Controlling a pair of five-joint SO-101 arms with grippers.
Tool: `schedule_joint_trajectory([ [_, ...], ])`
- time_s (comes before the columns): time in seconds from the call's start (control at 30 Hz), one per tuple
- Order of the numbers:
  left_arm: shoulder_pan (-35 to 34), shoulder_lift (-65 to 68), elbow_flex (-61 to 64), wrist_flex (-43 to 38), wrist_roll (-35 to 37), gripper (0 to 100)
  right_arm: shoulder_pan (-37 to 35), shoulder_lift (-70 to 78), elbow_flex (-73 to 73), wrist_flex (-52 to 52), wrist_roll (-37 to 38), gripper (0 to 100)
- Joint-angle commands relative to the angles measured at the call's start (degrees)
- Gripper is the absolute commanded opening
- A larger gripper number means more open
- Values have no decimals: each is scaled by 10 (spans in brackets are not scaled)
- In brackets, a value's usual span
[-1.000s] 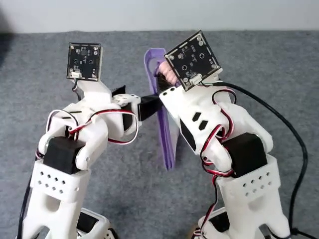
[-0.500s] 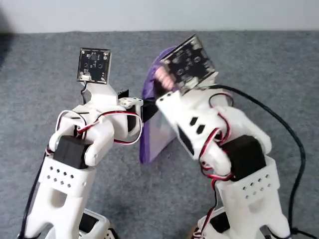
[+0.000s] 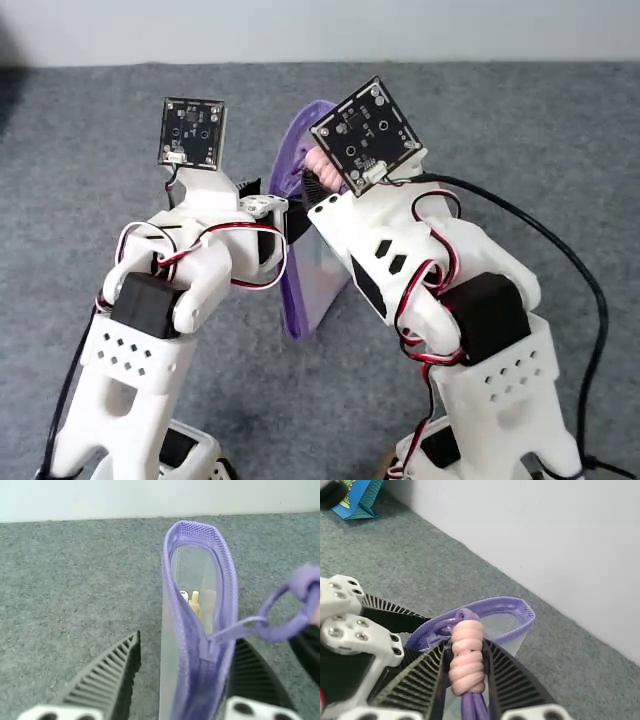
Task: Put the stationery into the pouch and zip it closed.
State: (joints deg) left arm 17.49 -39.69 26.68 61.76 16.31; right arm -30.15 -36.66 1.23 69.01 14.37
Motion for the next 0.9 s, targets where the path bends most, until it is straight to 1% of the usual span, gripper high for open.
schedule_joint_trajectory([
  [0.0,-1,-5,-7,-11,-33,209,0,-17,-28,-1,4,7],
  [0.17,-1,-5,-7,-14,-76,86,0,-14,-28,-2,4,7],
  [0.27,-1,-5,-7,-11,-97,47,10,-13,-27,-3,4,7],
  [0.4,-1,-10,-7,-11,-98,36,48,4,-21,-44,6,7],
  [0.57,12,-66,-3,-11,-97,13,87,42,-21,-89,6,7],
  [0.73,33,-122,-5,26,-96,12,112,80,-21,-143,6,7],
  [0.87,33,-150,-6,50,-96,11,114,96,-21,-153,6,7],
])
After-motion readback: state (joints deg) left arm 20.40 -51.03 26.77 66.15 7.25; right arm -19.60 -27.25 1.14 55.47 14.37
